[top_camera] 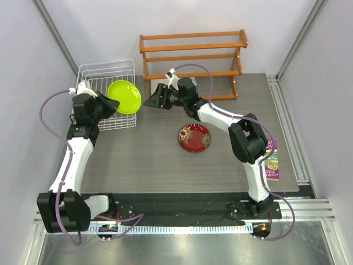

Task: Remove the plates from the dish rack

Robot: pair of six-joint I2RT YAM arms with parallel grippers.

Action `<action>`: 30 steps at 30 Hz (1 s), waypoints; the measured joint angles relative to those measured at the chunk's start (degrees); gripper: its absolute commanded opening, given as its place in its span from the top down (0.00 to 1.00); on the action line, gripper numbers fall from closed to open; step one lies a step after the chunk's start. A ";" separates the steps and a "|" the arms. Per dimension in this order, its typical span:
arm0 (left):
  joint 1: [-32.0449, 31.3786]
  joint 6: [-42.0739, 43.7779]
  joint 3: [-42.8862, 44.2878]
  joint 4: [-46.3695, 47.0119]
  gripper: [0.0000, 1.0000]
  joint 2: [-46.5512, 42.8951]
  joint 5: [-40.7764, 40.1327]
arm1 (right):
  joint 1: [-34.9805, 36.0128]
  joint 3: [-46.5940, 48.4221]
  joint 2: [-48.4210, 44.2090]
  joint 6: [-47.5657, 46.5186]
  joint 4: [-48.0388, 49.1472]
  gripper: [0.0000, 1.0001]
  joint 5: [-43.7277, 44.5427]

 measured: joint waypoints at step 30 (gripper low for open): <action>-0.02 -6.49 -9.57 13.62 0.02 -0.20 9.35 | 1.25 -3.93 0.42 7.26 13.79 0.99 -2.27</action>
